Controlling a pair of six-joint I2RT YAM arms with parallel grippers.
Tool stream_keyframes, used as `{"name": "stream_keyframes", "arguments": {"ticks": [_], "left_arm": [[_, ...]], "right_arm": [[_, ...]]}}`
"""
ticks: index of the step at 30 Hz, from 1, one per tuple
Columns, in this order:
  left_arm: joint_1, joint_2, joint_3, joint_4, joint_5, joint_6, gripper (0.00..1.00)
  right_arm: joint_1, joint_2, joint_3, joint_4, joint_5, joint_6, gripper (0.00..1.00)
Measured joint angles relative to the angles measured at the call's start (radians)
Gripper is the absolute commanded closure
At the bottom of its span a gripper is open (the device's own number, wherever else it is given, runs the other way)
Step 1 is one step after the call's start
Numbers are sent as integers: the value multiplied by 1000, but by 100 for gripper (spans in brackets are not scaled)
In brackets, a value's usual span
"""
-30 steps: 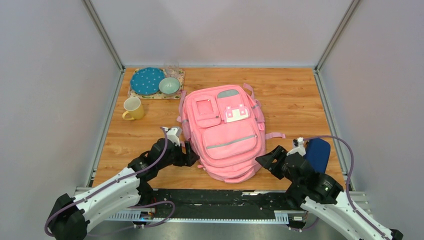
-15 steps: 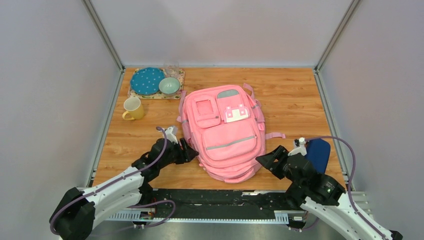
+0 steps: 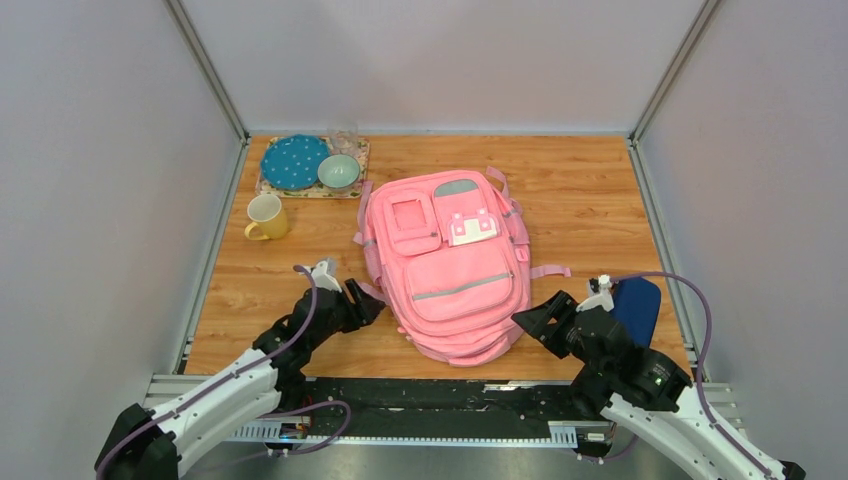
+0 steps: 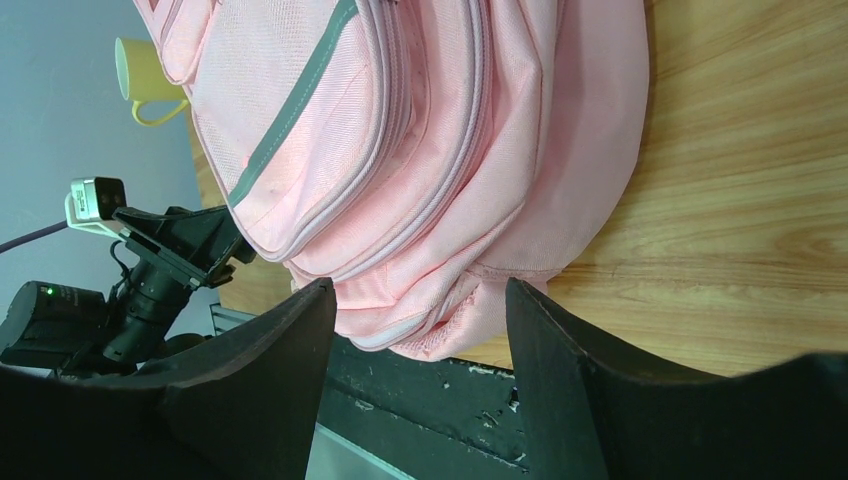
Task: Pack the student bag
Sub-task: Zip the student bag at the center of the board.
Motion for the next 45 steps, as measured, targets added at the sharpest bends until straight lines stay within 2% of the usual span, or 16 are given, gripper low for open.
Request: {"name": "stream_keyframes", "arguments": {"ticks": [10,25,30,33,34,36,39,45], "left_arm": [[3,194,0,132,17,-19,32],[3,318,-47,388,68,-145,33],[3,441,-39,494,115,-180,44],[3,496,-35,547,142,-196,59],[3,514,-33,563,153,-203,73],[4,541,-21,582,169,-217,88],[5,582,7,587,202,-220,100],[2,645,55,607,255,-225,100]], "right_arm": [[0,-6,8,-3,0,0,34],[0,-16,15,-18,-4,1,34],[0,-14,15,-16,-19,0,34],[0,-7,15,-14,-32,0,34],[0,-2,15,-13,-37,-1,34],[0,6,15,-11,-46,-2,34],[0,26,15,2,-66,-7,34],[0,64,22,19,-107,-13,34]]}}
